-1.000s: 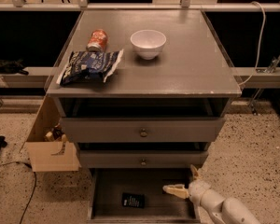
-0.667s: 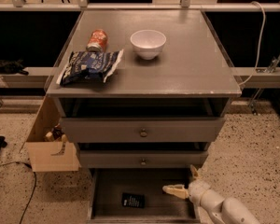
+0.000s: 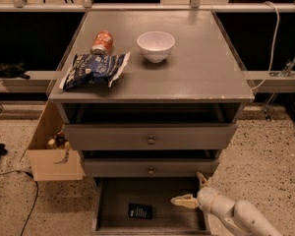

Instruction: Pick rxbar blueberry from bottom drawer and place on counter

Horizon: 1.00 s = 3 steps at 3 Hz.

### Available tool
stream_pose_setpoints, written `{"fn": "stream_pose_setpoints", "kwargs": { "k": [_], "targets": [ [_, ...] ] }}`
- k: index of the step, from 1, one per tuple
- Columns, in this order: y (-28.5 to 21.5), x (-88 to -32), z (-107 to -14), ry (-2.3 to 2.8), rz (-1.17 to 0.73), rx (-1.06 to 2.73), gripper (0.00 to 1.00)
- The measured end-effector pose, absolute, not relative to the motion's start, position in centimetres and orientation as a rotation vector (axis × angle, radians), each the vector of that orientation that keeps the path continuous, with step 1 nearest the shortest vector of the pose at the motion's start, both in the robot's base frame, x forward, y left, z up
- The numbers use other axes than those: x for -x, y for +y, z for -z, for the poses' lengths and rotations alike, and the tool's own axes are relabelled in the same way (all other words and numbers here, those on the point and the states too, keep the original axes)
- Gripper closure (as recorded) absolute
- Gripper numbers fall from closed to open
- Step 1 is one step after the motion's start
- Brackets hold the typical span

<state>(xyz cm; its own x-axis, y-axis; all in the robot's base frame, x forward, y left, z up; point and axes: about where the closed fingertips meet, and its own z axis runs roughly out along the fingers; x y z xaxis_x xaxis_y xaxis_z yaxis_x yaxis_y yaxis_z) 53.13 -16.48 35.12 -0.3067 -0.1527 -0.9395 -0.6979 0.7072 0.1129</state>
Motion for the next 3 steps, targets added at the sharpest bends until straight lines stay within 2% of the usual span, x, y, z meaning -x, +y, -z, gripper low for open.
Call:
{"fn": "stream_pose_setpoints", "kwargs": {
  "k": [2,3],
  "targets": [
    [-16.0,-52.1,-35.5,1.87,-0.619,0.601,0.0],
    [-15.0,-48.3,-36.1,1.928,-0.603,0.523,0.0]
  ]
}}
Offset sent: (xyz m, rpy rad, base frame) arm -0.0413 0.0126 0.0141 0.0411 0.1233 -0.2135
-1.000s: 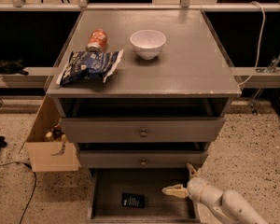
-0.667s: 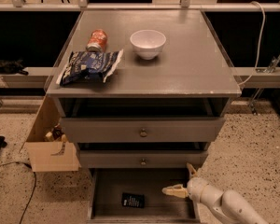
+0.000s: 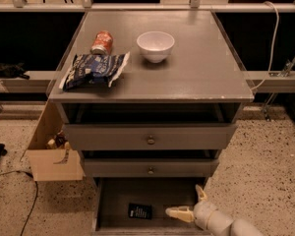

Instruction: Pick rxbar blueberry from bottom drawer and place on counter

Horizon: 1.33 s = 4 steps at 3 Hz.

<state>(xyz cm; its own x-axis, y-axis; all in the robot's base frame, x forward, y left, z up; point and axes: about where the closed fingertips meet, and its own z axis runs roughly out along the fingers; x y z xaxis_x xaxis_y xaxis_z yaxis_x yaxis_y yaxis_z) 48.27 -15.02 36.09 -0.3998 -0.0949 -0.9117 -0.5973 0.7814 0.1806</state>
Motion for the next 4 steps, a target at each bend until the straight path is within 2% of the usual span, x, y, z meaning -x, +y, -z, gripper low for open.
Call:
{"fn": "stream_pose_setpoints", "kwargs": {
  "k": [1,4],
  "targets": [
    [-12.2,-45.7,-35.7,1.938,-0.65,0.553,0.0],
    [-11.6,-49.8,-35.2,1.924,-0.709,0.65,0.0]
  ]
}}
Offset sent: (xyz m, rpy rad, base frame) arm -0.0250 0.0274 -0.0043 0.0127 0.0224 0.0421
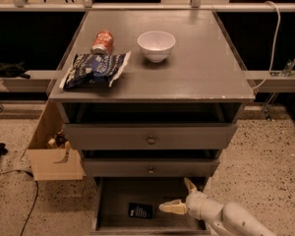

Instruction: Pick rxbar blueberry from bottom drawer and place on counter

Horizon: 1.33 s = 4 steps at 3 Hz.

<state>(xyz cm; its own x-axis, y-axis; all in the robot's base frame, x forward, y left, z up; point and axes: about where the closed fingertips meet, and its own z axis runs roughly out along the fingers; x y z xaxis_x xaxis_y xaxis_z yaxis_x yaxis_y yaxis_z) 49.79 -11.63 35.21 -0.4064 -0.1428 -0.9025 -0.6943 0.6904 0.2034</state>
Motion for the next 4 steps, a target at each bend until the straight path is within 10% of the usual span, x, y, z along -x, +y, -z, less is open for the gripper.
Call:
{"fn": "stream_pose_setpoints", "kwargs": {
  "k": [4],
  "targets": [
    [-12.3,-51.7,-33.8,1.885,-0.794,0.76,0.0]
  ]
}}
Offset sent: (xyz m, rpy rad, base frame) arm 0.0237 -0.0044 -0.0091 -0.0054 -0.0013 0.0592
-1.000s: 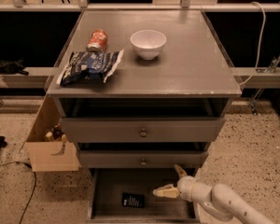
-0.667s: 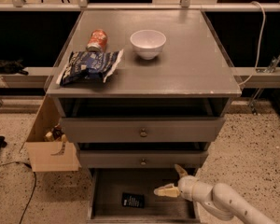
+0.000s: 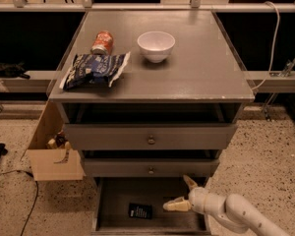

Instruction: Pick rxbar blueberry from bottom drawer and place on counter

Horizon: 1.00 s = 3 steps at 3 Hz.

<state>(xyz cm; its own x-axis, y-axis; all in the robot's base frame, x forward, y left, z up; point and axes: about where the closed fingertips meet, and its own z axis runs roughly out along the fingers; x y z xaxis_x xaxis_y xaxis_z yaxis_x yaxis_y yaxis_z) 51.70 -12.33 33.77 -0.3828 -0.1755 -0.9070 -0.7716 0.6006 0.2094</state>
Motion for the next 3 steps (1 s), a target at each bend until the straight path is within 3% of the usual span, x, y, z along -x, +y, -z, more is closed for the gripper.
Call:
{"fn": "stream_pose_setpoints", "kwargs": {
  "k": [1,3],
  "targets": [
    [-12.66,-48.79,-32.75,1.894,-0.851,0.813,0.0],
    [-12.19,-48.66,-32.45,1.92,-0.807,0.833,0.0]
  ]
}}
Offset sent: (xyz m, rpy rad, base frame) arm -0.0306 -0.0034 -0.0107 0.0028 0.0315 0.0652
